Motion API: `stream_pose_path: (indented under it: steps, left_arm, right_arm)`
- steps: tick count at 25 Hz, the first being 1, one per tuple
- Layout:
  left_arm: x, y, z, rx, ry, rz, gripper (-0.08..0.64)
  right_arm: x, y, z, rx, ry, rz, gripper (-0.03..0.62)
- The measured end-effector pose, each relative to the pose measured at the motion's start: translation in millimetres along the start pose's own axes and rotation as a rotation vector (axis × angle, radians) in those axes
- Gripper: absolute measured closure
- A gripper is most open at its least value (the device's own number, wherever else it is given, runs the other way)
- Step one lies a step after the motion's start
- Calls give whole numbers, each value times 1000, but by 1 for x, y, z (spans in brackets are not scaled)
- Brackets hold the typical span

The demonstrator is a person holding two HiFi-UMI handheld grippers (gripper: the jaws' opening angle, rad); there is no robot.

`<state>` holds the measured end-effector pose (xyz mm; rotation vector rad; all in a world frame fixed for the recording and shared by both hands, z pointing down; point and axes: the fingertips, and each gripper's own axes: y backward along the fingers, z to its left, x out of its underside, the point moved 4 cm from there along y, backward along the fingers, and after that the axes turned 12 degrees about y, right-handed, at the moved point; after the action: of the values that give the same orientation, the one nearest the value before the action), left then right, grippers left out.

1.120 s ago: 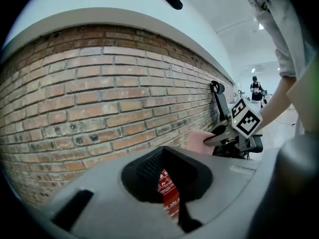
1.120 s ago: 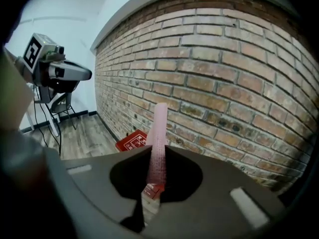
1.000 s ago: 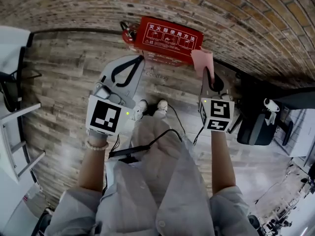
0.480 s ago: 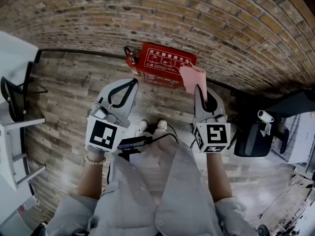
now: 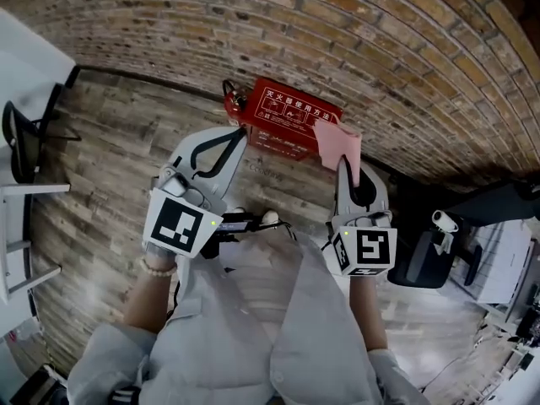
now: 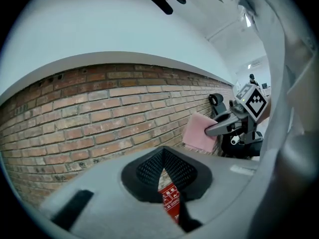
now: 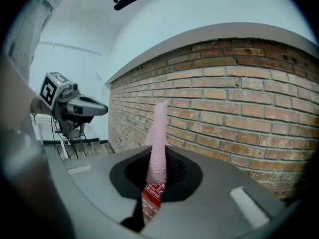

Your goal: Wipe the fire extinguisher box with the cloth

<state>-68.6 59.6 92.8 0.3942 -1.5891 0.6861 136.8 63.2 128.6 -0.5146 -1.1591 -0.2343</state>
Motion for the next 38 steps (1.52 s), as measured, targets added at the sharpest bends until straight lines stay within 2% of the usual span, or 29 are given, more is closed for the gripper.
stream_pose_path:
  steps: [5, 19, 38]
  left_arm:
    - [-3, 2, -2, 12, -19, -18, 561]
    - [5, 5, 1, 1, 9, -7, 561]
    - [7, 2, -2, 8, 3, 8, 561]
  right_arm:
    - [1, -1, 15, -48, 38, 19, 572]
    - [-2, -9, 17, -37, 24, 27, 572]
    - [1, -6, 22, -53, 35, 60, 572]
